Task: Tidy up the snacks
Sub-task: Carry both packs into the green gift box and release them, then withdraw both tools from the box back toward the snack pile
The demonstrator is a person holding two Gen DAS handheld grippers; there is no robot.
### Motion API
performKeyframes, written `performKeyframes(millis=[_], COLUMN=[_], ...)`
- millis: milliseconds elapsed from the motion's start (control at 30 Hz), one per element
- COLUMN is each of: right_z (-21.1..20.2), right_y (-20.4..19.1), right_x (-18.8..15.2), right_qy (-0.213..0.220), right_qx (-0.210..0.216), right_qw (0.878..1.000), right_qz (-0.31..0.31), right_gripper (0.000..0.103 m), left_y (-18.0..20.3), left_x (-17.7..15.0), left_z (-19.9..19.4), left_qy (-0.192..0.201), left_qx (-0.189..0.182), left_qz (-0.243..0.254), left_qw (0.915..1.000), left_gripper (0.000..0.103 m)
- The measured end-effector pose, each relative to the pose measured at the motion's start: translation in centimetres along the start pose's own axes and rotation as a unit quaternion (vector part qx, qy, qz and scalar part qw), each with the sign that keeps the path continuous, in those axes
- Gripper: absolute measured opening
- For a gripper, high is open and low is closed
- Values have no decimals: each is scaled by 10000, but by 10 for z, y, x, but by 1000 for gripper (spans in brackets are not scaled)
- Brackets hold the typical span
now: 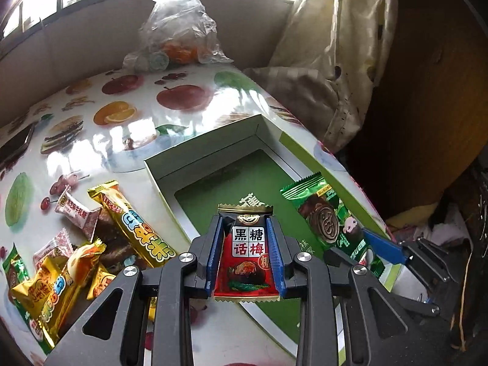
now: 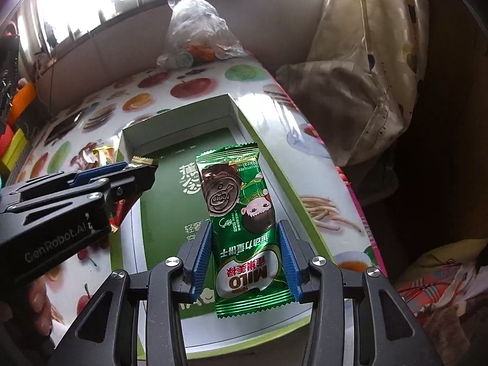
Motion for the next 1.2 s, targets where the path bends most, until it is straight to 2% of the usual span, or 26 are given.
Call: performKeyframes(millis=[433,500,633,1200], right_z=[5,4,0,-19], right_y=[2,2,2,-10], right_x=[0,1,0,0], right_qy=[-2,21,56,297], right_qx=[-136,-144,-144,-124], right_qw=[9999,9999,9999,9995], right_qz=[-30,-22,-1,78], right_gripper=[44,44,46,50], left_y=[-2,-2,-2,-11], left_x=[-1,0,0,-11], left_z=[5,4,-1,-32], left_qy=[-80,-56,-8,156], left_qx=[-98,-91,-125,134], left_qz=[-20,-46,-31,-33], left_qw=[9999,9999,9999,9998], left_gripper=[30,36,37,38])
Point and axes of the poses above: each gripper's, at about its wrist camera, not at the fingertips, and z roughly the way its jaws point, y to its right, x to its top, the point moved 1 cm from there along z, roughly the way its jaws point, and after that the axes turned 7 degrees about y, right-handed, at the moved point
